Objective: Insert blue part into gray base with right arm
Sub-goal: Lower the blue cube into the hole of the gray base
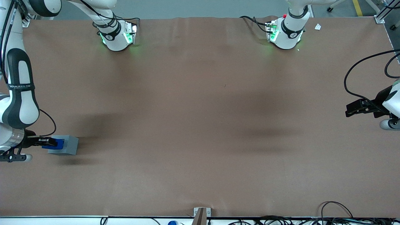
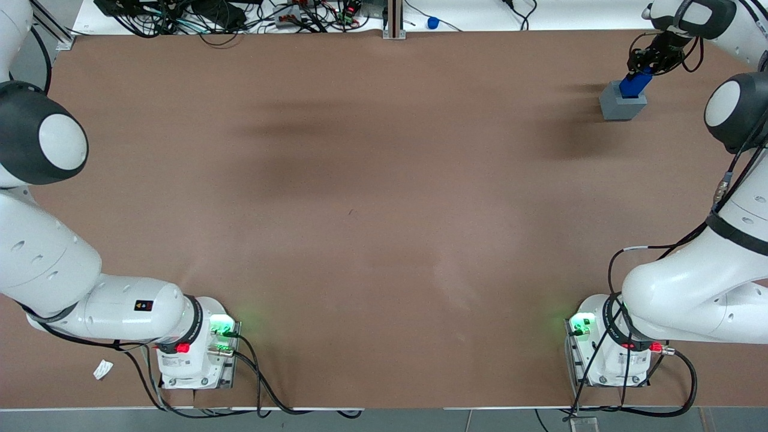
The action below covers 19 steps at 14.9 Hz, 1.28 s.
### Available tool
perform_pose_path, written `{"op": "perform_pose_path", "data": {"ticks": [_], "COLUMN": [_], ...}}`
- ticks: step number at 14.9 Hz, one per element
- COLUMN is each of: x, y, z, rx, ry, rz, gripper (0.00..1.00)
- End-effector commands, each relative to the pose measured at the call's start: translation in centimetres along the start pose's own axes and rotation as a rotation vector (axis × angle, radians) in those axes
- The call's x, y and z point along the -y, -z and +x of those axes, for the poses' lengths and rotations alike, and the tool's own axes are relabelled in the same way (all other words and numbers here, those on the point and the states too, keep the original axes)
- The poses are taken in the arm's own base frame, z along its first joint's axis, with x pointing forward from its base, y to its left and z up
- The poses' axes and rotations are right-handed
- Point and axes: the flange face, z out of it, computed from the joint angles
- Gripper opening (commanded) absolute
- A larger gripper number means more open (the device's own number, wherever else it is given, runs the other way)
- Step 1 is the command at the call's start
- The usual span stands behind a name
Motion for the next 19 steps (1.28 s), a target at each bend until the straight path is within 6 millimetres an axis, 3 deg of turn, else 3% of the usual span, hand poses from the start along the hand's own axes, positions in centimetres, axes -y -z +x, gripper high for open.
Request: {"op": "perform_pose_path", "data": {"ticks": [1, 19], "x": [-0.7, -0.2], "y": [-0.3, -1.7], "z": [0.1, 0.0], "rx": [-0.001, 0.021], "ry": [-0.03, -0.043], "rz": [0.027, 0.035], "gripper": [0.01, 0.01]}}
